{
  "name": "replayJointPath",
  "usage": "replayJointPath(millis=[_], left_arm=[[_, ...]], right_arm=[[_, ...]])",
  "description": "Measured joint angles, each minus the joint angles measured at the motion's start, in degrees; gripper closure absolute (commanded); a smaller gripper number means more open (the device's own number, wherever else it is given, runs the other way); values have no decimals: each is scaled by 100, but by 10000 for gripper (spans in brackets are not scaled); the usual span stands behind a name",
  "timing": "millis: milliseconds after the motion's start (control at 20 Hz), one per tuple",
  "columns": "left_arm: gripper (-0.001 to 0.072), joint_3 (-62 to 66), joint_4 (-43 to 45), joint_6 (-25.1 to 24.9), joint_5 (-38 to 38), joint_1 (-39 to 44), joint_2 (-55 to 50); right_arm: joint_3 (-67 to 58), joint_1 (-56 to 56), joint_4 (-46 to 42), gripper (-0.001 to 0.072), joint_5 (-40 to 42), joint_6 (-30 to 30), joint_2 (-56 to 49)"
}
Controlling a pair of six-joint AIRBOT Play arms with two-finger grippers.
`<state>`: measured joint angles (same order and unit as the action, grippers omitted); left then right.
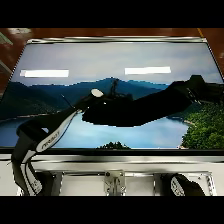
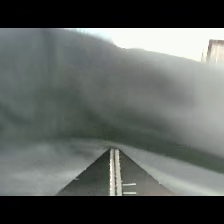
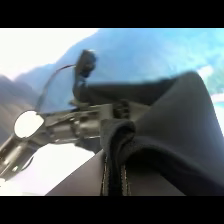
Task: Fold the shirts.
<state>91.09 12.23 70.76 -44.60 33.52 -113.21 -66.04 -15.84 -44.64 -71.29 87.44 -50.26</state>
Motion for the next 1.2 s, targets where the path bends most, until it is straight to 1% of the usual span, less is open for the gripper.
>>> replayJointPath(millis=[100,200,300,350,450,650,700,800,850,950,1000,1100,1200], left_arm=[[668,17,837,195,-168,-492,452],[668,33,1755,474,-317,-1091,1038],[668,35,2601,708,-603,-1821,1738],[668,42,2861,776,-726,-2181,2081],[667,44,3261,868,-1005,-2894,2767],[667,44,3613,942,-1714,-4002,3976],[667,44,3676,935,-1963,-4172,4236],[667,35,3934,914,-2406,-4365,4612],[667,31,4039,903,-2601,-4424,4765],[666,13,4166,896,-2874,-4483,4946],[667,9,4225,896,-2979,-4505,5001],[666,2,4293,892,-3080,-4535,5056],[667,-17,4319,883,-3154,-4548,5075]], right_arm=[[0,68,278,645,302,-37,-109],[0,417,544,645,651,-142,-341],[-2,1110,686,645,1213,-256,-723],[-2,1521,745,645,1547,-289,-955],[-2,2437,833,645,2352,-345,-1532],[-166,4100,1294,644,4046,-431,-3038],[-334,4424,1480,644,4341,-461,-3482],[-798,4911,1812,636,4653,-514,-4273],[-1043,5093,1971,576,4728,-527,-4612],[-1480,5357,2341,204,4809,-553,-5169],[-1633,5438,2524,135,4817,-564,-5370],[-1816,5493,2695,131,4697,-573,-5611],[-1908,5445,2706,129,4393,-581,-5698]])
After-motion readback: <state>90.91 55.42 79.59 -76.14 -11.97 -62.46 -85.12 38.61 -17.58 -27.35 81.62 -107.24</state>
